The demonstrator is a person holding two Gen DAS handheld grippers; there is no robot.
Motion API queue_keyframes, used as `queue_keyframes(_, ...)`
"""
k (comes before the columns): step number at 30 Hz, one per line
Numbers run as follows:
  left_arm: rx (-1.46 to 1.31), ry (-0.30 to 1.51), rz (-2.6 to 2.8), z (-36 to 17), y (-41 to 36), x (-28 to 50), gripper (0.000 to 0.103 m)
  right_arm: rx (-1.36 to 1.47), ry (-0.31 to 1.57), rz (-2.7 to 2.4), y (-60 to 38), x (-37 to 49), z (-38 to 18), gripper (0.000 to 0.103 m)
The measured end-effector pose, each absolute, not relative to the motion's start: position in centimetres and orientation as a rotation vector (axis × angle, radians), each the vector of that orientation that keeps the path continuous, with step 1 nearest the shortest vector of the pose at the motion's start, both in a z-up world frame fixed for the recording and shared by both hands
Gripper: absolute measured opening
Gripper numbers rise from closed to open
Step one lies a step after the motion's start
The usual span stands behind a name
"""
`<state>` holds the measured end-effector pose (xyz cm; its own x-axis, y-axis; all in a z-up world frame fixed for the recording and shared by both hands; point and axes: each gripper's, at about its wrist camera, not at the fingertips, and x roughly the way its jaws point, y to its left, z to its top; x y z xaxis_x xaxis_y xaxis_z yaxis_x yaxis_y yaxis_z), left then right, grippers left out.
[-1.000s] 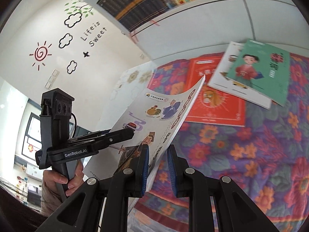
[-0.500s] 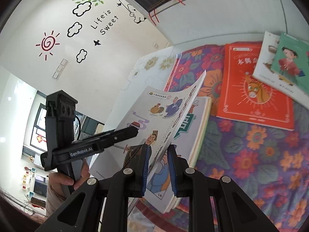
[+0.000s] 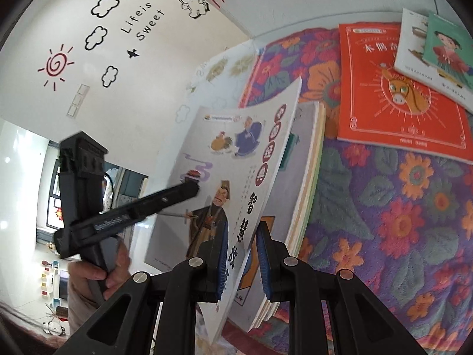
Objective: Organize books
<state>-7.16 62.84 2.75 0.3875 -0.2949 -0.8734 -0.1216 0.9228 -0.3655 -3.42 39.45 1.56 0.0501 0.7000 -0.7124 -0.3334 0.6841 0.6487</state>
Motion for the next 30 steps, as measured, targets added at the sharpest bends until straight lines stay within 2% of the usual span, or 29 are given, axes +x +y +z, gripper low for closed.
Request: queue_keyframes(30,-0.385,1.176,-0.044,3.0,63.0,-6.8,0.037,0.482,1.319,0.768,38.0,-3.3,-0.4,0.020)
